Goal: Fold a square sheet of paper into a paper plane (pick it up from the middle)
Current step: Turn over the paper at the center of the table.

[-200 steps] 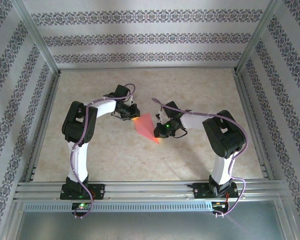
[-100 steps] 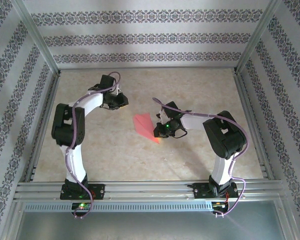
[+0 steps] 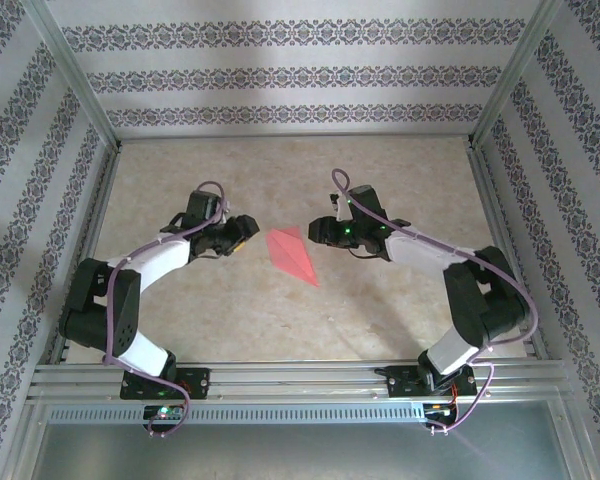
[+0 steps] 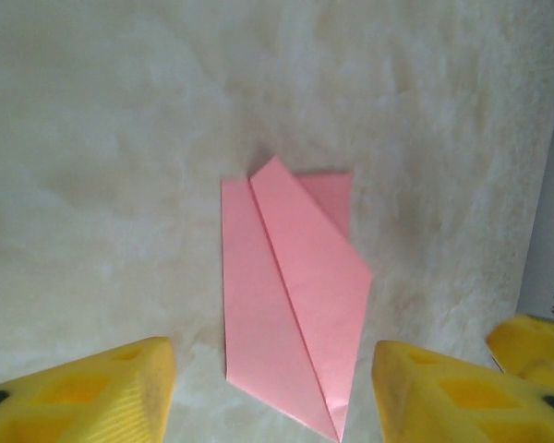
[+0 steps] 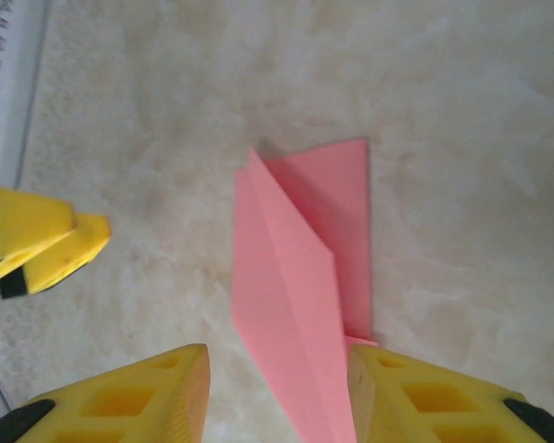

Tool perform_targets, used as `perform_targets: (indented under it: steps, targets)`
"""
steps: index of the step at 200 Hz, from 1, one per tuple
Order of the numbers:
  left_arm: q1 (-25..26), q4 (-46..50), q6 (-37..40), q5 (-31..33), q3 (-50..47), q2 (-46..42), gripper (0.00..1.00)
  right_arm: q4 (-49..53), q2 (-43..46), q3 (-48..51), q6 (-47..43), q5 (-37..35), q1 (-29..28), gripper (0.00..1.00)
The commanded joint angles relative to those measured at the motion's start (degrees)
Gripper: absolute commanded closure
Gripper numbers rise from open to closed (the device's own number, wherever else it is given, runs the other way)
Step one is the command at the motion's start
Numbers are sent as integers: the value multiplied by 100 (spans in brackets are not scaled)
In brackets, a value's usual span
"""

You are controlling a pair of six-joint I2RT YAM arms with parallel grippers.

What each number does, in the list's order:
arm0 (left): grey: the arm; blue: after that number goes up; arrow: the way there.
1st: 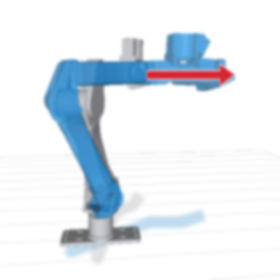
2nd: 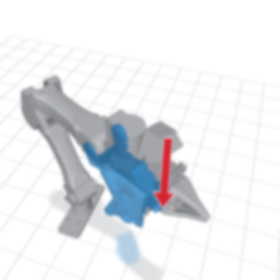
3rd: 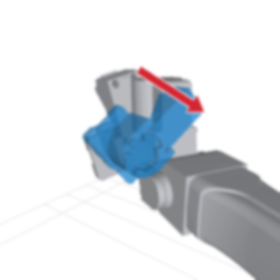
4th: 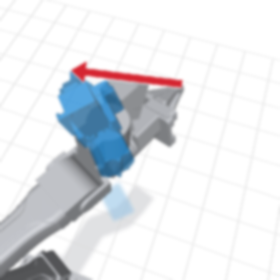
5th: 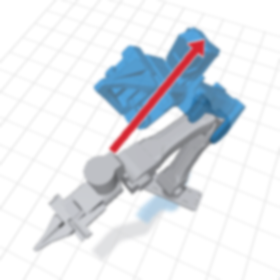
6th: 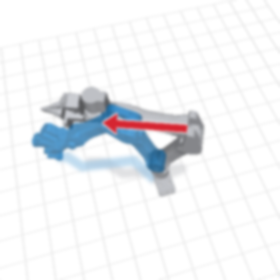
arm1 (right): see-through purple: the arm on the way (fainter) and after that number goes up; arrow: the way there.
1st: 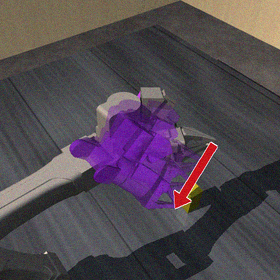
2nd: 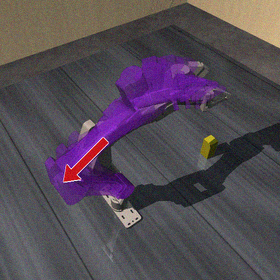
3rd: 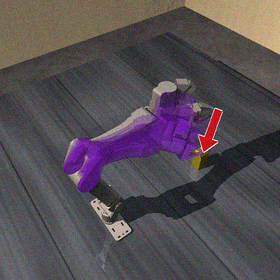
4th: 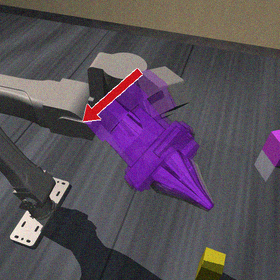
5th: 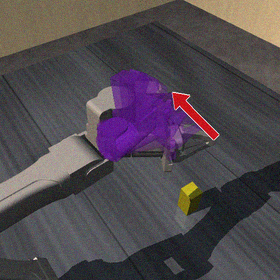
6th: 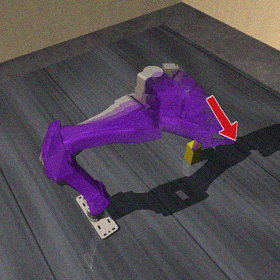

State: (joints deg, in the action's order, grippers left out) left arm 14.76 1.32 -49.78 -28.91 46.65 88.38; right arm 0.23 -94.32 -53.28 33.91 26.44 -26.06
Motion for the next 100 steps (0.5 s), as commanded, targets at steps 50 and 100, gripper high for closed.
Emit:
perform_targets:
  steps: [50,100]
  targets:
    - [345,-1640,-1095,-98,-520,98,17,61,-1579,-1005,-286,1052,66,64]
    - [429,-1767,-1079,-137,-491,224,9,105,-2051,-1281,-402,1391,75,73]
